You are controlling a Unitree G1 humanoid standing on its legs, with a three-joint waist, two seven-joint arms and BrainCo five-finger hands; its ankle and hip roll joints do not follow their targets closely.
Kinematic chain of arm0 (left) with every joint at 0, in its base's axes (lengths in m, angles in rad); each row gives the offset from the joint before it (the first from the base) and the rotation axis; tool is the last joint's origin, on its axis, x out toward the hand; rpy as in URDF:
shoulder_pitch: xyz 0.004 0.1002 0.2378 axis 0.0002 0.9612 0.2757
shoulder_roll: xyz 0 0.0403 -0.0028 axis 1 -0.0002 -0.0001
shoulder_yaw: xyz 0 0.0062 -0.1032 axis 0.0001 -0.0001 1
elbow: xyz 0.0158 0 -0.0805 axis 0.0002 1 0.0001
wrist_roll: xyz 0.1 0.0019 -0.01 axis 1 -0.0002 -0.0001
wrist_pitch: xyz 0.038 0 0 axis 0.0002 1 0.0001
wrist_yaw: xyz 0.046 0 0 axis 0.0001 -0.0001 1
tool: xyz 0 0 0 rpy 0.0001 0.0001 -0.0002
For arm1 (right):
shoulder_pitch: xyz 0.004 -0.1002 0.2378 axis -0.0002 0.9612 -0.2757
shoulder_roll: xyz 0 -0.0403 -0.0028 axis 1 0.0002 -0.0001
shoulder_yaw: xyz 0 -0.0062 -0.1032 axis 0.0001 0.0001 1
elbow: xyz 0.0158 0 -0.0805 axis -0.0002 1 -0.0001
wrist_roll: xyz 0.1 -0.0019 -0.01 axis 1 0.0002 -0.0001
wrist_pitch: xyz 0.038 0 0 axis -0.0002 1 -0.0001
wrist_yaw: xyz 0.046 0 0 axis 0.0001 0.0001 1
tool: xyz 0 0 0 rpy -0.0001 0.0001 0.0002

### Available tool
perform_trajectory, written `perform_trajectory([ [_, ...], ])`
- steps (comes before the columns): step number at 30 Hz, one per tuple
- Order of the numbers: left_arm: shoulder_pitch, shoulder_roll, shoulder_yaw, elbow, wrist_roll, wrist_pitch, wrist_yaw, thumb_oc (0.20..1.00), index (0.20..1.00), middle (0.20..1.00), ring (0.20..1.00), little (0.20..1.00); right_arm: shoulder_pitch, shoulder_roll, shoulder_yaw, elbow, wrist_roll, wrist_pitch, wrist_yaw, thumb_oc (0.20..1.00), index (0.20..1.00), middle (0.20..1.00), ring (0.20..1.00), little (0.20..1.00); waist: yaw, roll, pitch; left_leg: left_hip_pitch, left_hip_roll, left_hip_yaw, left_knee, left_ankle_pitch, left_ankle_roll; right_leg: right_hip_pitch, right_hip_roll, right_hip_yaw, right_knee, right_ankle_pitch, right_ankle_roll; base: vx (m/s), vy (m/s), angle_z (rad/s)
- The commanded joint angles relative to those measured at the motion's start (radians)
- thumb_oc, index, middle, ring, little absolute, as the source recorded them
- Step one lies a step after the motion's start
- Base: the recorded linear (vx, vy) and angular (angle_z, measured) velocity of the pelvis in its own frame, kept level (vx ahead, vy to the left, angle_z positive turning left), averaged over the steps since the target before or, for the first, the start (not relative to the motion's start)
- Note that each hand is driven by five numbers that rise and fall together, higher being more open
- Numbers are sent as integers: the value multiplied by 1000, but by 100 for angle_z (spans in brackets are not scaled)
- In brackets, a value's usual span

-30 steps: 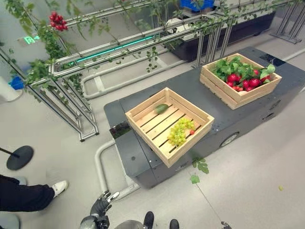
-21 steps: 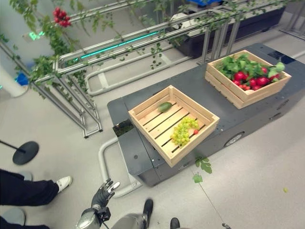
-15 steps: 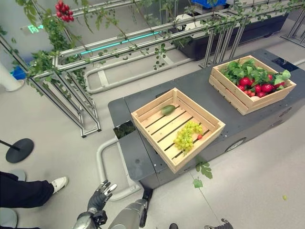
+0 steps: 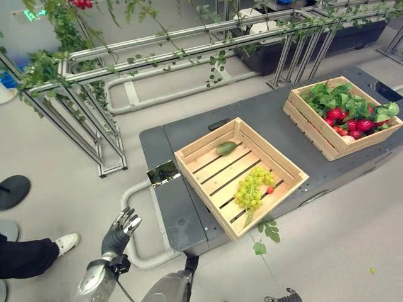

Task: Pick up the fruits from the basket on one side to the basket on the other side

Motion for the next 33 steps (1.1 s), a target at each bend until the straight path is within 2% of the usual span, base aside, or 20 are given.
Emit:
perform_trajectory([
  [1, 17, 29, -24, -115, -7, -47, 22, 1000, 1000, 1000, 1000, 1000, 9, -18, 61, -53, 34, -6, -10, 1000, 1000, 1000, 1000, 1000, 7, 19, -62, -111, 79, 5, -80, 100, -73, -21, 66, 27, -9, -59, 40, -17, 22, -20],
  [5, -8, 40, -24, -144, -13, -52, 39, 1000, 1000, 1000, 1000, 1000, -4, -9, 74, -74, 43, -9, -12, 1000, 1000, 1000, 1000, 1000, 4, 2, -71, -141, 64, 9, -88, 95, -60, -56, 51, 35, -9, -56, 54, 9, 53, -16],
  [10, -45, 55, -25, -167, -12, -62, 58, 1000, 1000, 1000, 1000, 1000, -14, -1, 84, -93, 50, -13, -12, 1000, 1000, 1000, 1000, 1000, 6, -3, -81, -143, 60, 23, -90, 95, -58, -68, 37, 41, -9, -53, 58, 40, 36, -9],
  [15, -62, 57, -28, -181, -12, -52, 69, 1000, 1000, 1000, 1000, 1000, -3, 1, 95, -100, 42, -11, -13, 1000, 1000, 1000, 1000, 1000, 3, 14, -70, -127, 70, 6, -89, 123, -80, -54, 62, 37, -9, -52, 43, -24, -61, -4],
  [18, -60, 59, -24, -189, -17, -48, 63, 1000, 1000, 1000, 1000, 1000, 2, -8, 91, -107, 39, -12, -14, 1000, 1000, 1000, 1000, 1000, -2, 25, -45, -127, 79, -3, -83, 146, -98, -51, 82, 32, -9, -40, 32, -121, -106, 6],
  [19, -58, 63, -16, -205, -16, -44, 54, 1000, 1000, 1000, 1000, 1000, 13, -19, 78, -120, 40, -15, -15, 1000, 1000, 1000, 1000, 1000, -8, 32, -15, -147, 90, -15, -83, 169, -121, -57, 106, 19, -9, -28, 26, -206, -130, 11],
  [21, -62, 60, -17, -206, -15, -43, 51, 1000, 1000, 1000, 1000, 1000, 19, -25, 71, -122, 40, -17, -17, 1000, 1000, 1000, 1000, 1000, -14, 31, -3, -155, 95, -17, -83, 165, -125, -59, 109, 9, -9, -26, 26, -223, -99, 22],
  [23, -77, 54, -20, -195, -9, -35, 43, 1000, 1000, 1000, 1000, 1000, 32, -38, 44, -114, 42, -16, -19, 1000, 1000, 1000, 1000, 1000, -36, 24, 12, -146, 70, 22, -31, 101, -79, -68, 98, -27, -9, -12, 36, -238, -59, 40],
  [25, -76, 48, -20, -195, -10, -35, 41, 1000, 1000, 1000, 1000, 1000, 46, -36, 35, -97, 39, -11, -15, 1000, 1000, 1000, 1000, 1000, -40, 14, 2, -136, 41, 28, 16, 74, -53, -72, 92, -37, -9, -1, 39, -105, -31, 54],
  [26, -76, 49, -20, -195, -10, -35, 41, 1000, 1000, 1000, 1000, 1000, 46, -36, 35, -97, 39, -11, -14, 1000, 1000, 1000, 1000, 1000, -40, 13, 2, -137, 39, 28, 20, 70, -52, -71, 91, -38, -9, -3, 39, -156, -26, 10],
  [27, -75, 52, -18, -205, -9, -33, 35, 1000, 1000, 1000, 1000, 1000, 54, -37, 31, -89, 33, -8, -10, 1000, 1000, 1000, 1000, 1000, -45, 0, -6, -137, 0, 38, 84, 16, -31, -87, 80, -51, -9, 6, 38, -108, -17, -8],
  [28, -75, 52, -18, -206, -9, -33, 35, 1000, 1000, 1000, 1000, 1000, 54, -37, 31, -89, 33, -8, -10, 1000, 1000, 1000, 1000, 1000, -46, 0, -6, -138, 0, 38, 85, 16, -31, -88, 80, -51, -9, 5, 38, -185, -31, -10],
  [29, -69, 54, -10, -215, -15, -31, 30, 1000, 1000, 1000, 1000, 1000, 56, -36, 28, -80, 31, -6, -8, 1000, 1000, 1000, 1000, 1000, -50, -14, -19, -105, -44, 16, 111, -49, -4, -116, 74, -54, -9, 23, 37, -68, -11, 1],
  [31, -63, 49, -9, -215, -21, -28, 35, 1000, 1000, 1000, 1000, 1000, 67, -29, 27, -77, 30, -5, -8, 1000, 1000, 1000, 1000, 1000, -64, -16, -38, -60, -59, 9, 71, -74, 8, -126, 75, -59, -9, 22, 42, -37, 21, -4],
  [32, -63, 49, -9, -215, -21, -28, 35, 1000, 1000, 1000, 1000, 1000, 67, -29, 27, -77, 30, -5, -8, 1000, 1000, 1000, 1000, 1000, -64, -16, -38, -60, -59, 9, 71, -74, 8, -125, 75, -59, -9, 22, 42, -12, 55, 1],
  [33, -71, 47, -10, -213, -9, -27, 36, 1000, 1000, 1000, 1000, 1000, 73, -28, 20, -80, 35, -6, -9, 1000, 1000, 1000, 1000, 1000, -70, -13, -48, -59, -56, 26, 47, -51, 4, -128, 73, -80, -9, 16, 38, -10, 32, 8],
])
